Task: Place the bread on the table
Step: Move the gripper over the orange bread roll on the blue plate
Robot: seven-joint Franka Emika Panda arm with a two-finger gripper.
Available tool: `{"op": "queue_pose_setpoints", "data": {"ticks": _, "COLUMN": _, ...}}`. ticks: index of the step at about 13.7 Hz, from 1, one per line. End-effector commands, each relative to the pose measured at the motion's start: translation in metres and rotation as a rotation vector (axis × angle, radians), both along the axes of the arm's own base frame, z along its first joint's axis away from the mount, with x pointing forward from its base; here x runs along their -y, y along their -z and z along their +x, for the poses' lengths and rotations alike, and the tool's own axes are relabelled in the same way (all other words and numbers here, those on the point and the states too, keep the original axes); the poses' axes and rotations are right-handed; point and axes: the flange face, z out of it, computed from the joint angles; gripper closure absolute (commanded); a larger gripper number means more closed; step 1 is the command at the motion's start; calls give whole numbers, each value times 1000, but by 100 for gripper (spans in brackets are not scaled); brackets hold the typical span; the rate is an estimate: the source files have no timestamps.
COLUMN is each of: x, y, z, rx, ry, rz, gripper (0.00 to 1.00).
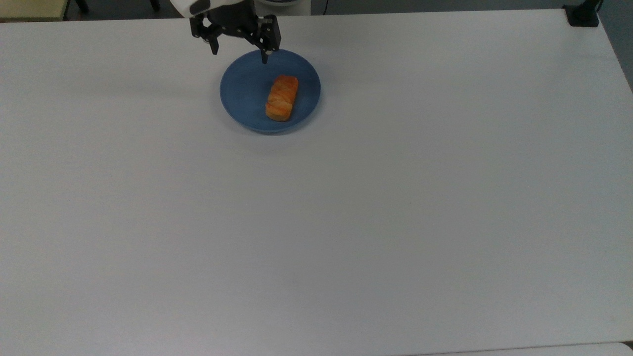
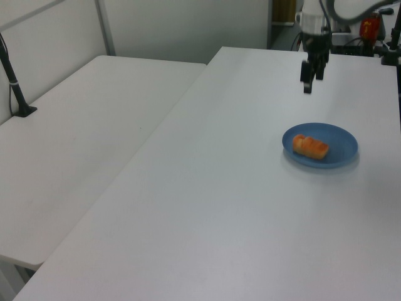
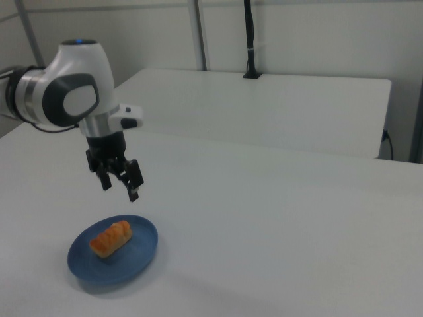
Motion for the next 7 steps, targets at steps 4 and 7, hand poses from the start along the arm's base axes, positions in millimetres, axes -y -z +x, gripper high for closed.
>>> {"op": "queue_pose_setpoints", "data": {"ticks": 4, "x": -41, "y": 76, "z": -31, "rx": 11, "ry": 108, "rz": 9, "gripper": 0}}
{"op": "queue_pose_setpoints", "data": {"ticks": 7, "x": -48, "y": 95, "z": -29, "rx": -15, "ry": 107, "rz": 8, "gripper": 0}}
